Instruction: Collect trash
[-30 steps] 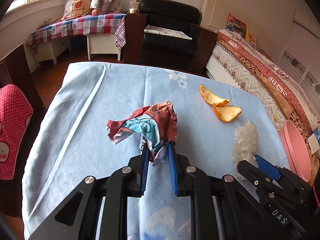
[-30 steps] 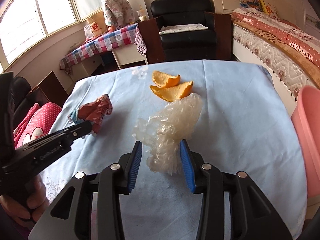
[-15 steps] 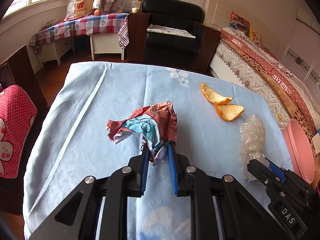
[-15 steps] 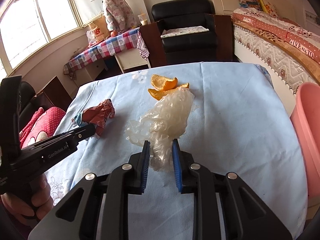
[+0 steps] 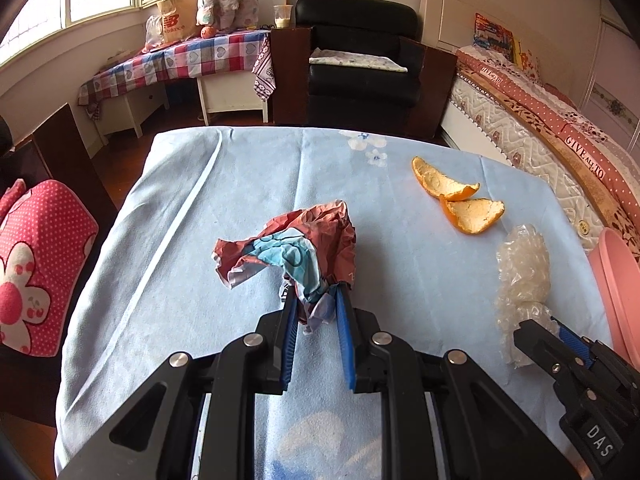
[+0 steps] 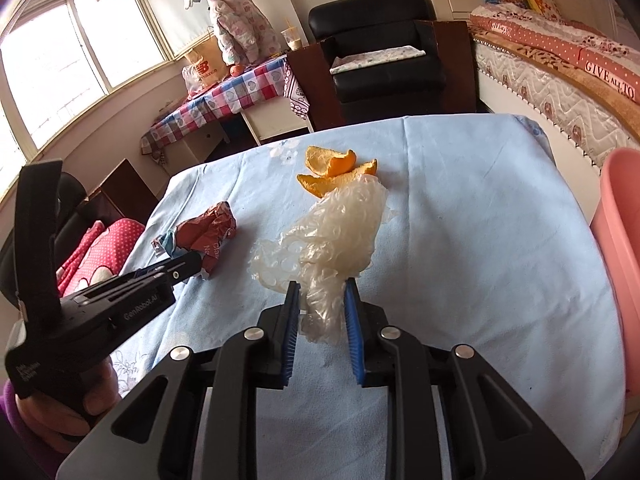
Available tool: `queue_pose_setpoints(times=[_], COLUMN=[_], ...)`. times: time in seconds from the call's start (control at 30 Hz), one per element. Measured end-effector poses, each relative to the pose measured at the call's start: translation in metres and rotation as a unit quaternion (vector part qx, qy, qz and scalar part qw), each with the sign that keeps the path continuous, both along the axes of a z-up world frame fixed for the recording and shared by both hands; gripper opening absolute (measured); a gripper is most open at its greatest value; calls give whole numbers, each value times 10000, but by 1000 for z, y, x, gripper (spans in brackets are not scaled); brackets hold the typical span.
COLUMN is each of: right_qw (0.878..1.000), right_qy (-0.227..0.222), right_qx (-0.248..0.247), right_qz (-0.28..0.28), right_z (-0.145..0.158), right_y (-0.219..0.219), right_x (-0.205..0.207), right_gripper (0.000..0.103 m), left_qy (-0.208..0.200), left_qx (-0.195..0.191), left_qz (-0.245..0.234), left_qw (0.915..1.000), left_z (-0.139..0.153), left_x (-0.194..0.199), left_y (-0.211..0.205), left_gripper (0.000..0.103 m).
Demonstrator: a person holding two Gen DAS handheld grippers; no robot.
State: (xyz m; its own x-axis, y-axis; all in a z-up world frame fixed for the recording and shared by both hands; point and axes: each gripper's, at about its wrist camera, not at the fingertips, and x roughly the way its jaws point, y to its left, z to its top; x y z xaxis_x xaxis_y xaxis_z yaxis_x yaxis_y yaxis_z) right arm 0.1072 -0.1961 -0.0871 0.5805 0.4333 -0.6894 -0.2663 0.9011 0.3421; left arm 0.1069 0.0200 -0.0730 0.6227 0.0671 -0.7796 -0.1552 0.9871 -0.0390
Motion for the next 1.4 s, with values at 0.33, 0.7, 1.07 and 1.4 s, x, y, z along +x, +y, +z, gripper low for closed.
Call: queue_pose_setpoints(times=[0.33,0.7,1.07,1.4], right_qw=[9998,9996,9995,9994], right_qy=[64,70,28,-124], right_qx=[137,268,304,294], right_qz=[97,35,-4,-142], right_z=[1,5,10,22], right_y=[-2,-8,-15,-28], right_x=[-1,-3,-10,-24], right_gripper=[22,22,22,22], left_qy=[14,44,33,-160], left_qx=[219,327,290,206], left_qz=[39,16,-10,-126], left_qw=[9998,9995,9996,9996], left_z=[0,2,6,26], left_x=[-2,-1,-7,-20], left_y=[-10,-18,-23,-34], left_gripper=[18,18,17,17])
